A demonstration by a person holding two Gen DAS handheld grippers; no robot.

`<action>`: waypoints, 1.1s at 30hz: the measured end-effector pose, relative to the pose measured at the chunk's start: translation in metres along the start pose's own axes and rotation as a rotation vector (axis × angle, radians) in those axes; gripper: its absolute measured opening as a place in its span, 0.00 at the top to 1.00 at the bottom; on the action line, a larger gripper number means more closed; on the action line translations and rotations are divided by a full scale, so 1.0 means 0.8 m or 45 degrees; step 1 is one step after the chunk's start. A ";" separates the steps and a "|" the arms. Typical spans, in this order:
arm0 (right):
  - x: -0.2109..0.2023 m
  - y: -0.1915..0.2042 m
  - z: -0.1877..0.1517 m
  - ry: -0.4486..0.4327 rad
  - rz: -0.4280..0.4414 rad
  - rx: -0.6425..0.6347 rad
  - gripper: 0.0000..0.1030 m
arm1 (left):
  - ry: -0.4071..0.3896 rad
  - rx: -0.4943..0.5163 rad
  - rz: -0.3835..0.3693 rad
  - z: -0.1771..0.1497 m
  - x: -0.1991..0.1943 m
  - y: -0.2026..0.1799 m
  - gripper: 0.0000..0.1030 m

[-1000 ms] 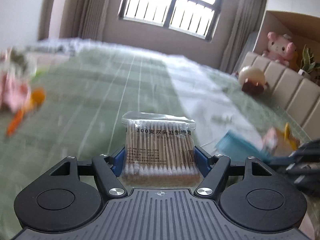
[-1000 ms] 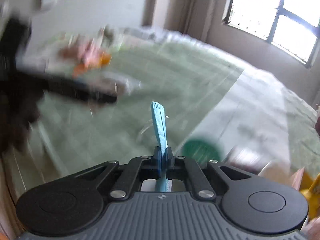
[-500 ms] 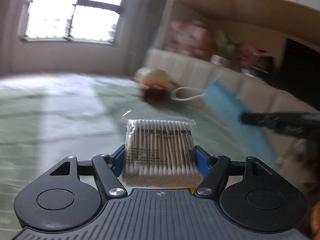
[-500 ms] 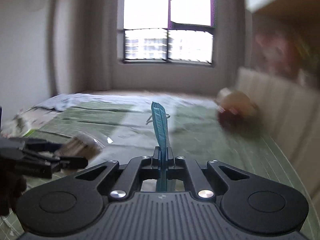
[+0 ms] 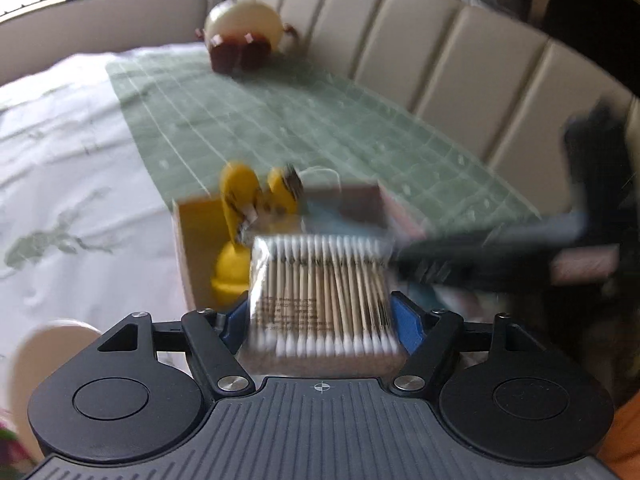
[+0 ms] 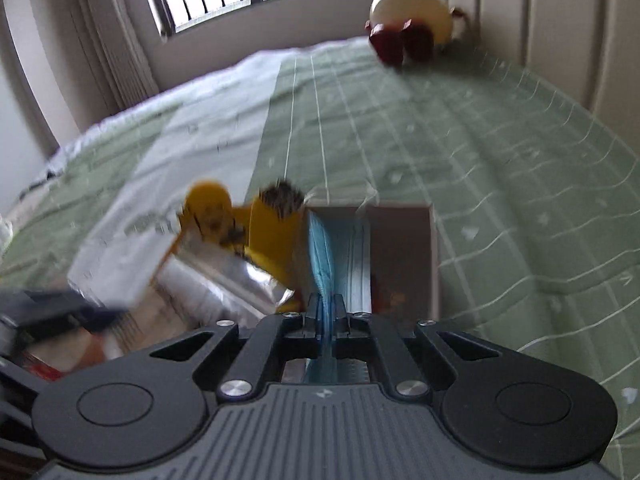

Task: Organize soft objects
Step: 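Carry swabs and mask into the pink box and open both grippers, then lower the right gripper onto the pink Kleenex tissue pack and grasp it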

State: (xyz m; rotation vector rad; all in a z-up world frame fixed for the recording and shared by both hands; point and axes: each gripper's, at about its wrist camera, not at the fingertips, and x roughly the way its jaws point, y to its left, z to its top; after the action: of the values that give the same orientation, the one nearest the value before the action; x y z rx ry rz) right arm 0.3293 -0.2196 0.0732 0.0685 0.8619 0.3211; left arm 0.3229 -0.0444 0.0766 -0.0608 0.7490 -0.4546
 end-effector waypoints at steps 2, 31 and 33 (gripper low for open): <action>0.005 0.008 0.004 0.021 -0.032 -0.030 0.96 | -0.072 -0.033 0.009 0.010 -0.015 0.006 0.28; -0.110 0.311 -0.059 -0.384 0.233 -0.751 0.35 | -0.497 -0.443 0.407 -0.194 -0.322 0.146 0.28; -0.090 0.333 -0.044 -0.366 0.197 -0.688 0.49 | -0.439 -0.438 0.359 -0.212 -0.308 0.143 0.28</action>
State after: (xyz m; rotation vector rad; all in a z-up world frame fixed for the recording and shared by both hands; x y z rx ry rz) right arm 0.1926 0.0089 0.1536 -0.3156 0.4649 0.6634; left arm 0.0950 0.1800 0.0857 -0.3425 0.4785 -0.0382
